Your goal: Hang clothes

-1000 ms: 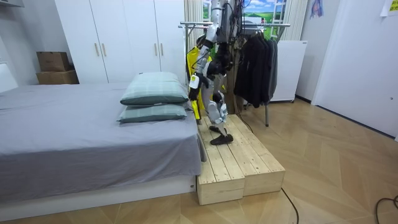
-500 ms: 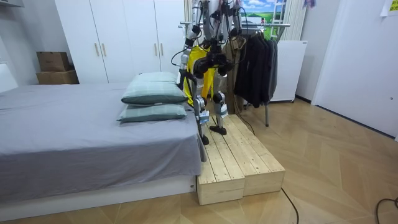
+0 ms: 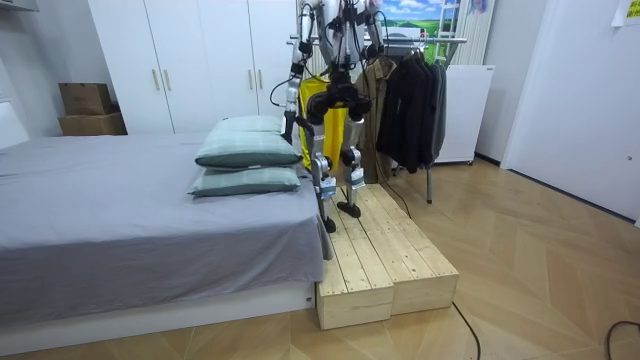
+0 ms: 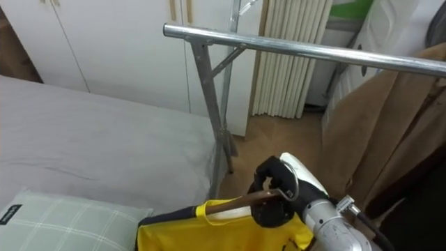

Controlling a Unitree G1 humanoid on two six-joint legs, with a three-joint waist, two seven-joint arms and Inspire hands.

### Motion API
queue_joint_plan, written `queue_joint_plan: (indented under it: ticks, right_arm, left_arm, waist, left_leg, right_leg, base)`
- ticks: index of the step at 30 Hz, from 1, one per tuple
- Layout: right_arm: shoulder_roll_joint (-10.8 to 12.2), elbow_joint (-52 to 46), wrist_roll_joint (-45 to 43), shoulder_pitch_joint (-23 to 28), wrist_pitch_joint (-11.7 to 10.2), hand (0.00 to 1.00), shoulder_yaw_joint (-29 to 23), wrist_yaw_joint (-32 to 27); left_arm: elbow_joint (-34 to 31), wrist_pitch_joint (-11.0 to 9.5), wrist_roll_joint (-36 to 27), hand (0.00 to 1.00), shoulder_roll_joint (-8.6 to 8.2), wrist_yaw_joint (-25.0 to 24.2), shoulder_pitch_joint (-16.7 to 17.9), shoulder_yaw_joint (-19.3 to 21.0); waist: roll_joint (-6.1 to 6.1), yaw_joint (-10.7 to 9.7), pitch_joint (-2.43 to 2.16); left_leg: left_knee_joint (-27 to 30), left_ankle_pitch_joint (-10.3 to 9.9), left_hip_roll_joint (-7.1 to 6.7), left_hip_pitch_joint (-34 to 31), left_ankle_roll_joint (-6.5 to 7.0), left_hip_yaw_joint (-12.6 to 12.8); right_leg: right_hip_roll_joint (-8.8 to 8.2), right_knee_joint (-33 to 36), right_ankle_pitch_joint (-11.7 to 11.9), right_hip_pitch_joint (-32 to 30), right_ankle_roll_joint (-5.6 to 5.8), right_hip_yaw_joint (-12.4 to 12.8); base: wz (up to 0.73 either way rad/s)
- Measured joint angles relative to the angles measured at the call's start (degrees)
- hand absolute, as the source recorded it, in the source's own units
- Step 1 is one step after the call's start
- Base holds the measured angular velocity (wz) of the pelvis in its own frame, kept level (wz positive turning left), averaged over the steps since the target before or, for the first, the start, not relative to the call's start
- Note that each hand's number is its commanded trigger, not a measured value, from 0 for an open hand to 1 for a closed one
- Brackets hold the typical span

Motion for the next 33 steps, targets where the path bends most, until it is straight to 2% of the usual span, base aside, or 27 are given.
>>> queue_joint_plan:
  ticks: [1, 5, 7, 12, 17, 23, 27, 30, 33]
  right_arm:
    - [-0.03, 0.0, 0.07, -0.01, 0.0, 1.0, 0.01, 0.16]
    - [-0.35, -0.03, 0.4, -0.06, 0.0, 1.0, -0.02, 1.41]
    - [-1.8, -0.26, 2.08, -0.06, -0.01, 1.0, -0.33, 3.1]
    - [-4.22, -0.14, 2.06, -0.08, -0.02, 1.0, -1.88, 6.33]
    - [-5.43, 4.24, 4.01, -1.6, 0.04, 1.0, -3.95, 8.62]
    - [-6.3, 10.26, 5.79, -4.67, 0.74, 1.0, -4.28, 12.72]
    - [-6.69, 15.02, 8.44, -5.8, 1.39, 1.0, -4.28, 15.33]
    - [-6.96, 20.98, 11.28, -7.71, 2.08, 1.0, -4.3, 18.24]
    - [-7.37, 25.16, 13.33, -8.17, 2.38, 1.0, -4.31, 21.11]
  left_arm:
    - [0.11, 0.0, 0.0, 0.0, -0.01, 0.14, 0.18, 0.16]
    - [0.16, -0.04, -0.01, 0.0, 0.16, 0.22, 1.12, 2.16]
    - [0.13, -0.37, -0.01, 0.0, 0.15, 0.34, 1.79, 2.39]
    - [0.13, -0.4, 0.01, 0.0, 0.01, 0.33, 1.98, 3.63]
    - [0.05, -0.38, 0.05, 0.0, 0.07, 0.28, 2.04, 4.33]
    - [-0.35, -0.38, 0.03, 0.0, 1.01, -1.02, 2.06, 4.57]
    - [-0.57, -0.39, 0.01, 0.0, 1.72, -1.26, 2.11, 4.54]
    - [-0.55, -0.4, 0.07, 0.0, 1.73, -1.27, 2.32, 4.58]
    - [-0.55, -0.4, 0.07, 0.0, 1.79, -1.72, 2.32, 4.59]
  waist:
    - [-0.36, 0.88, -0.03]
    - [-1.17, 0.96, -0.08]
    - [-1.83, 1.06, -0.12]
    - [-2.1, 1.31, -0.24]
    - [-2.45, 1.17, -0.16]
    - [-3.23, 1.63, -0.12]
    - [-3.89, 1.75, -0.18]
    - [-3.92, 1.92, -0.18]
    - [-3.9, 2.53, -0.19]
  left_leg:
    - [-0.42, -0.01, 0.17, 0.56, -0.14, 0.66]
    - [-0.69, -0.26, 0.58, 1.62, -0.51, 0.88]
    - [-1.08, -0.26, 0.58, 1.79, -0.52, 1.01]
    - [-1.29, -0.27, 0.59, 2.19, -0.52, 1.45]
    - [-1.33, -0.33, 0.66, 2.69, -0.59, 0.88]
    - [-1.29, -0.32, 0.77, 2.76, -0.59, 0.57]
    - [-1.31, -0.3, 0.77, 3.09, -0.6, -0.39]
    - [-1.44, -0.31, 0.76, 3.68, -0.6, -1.08]
    - [-1.72, -0.31, 0.76, 4.3, -0.59, -1.25]
  right_leg:
    - [0.4, -0.18, 0.09, 0.22, -0.13, 0.77]
    - [0.81, -1.0, 0.23, 1.36, -0.28, 0.89]
    - [0.91, -1.04, 0.22, 1.3, -0.29, 0.91]
    - [0.98, -1.3, 0.22, 1.65, -0.3, 1.13]
    - [0.88, -1.75, 0.26, 2.43, -0.36, 0.78]
    - [0.82, -1.94, 0.31, 2.72, -0.45, 0.45]
    - [0.47, -2.77, 0.33, 3.78, -0.47, -0.81]
    - [0.32, -3.31, 0.33, 4.73, -0.47, -1.38]
    - [-0.06, -3.72, 0.33, 5.42, -0.62, -3.48]
  base:
    - [-0.25]
    - [-0.08]
    - [-0.05]
    - [-0.02]
    - [0.03]
    - [0.02]
    - [0.15]
    - [0.1]
    - [0.05]
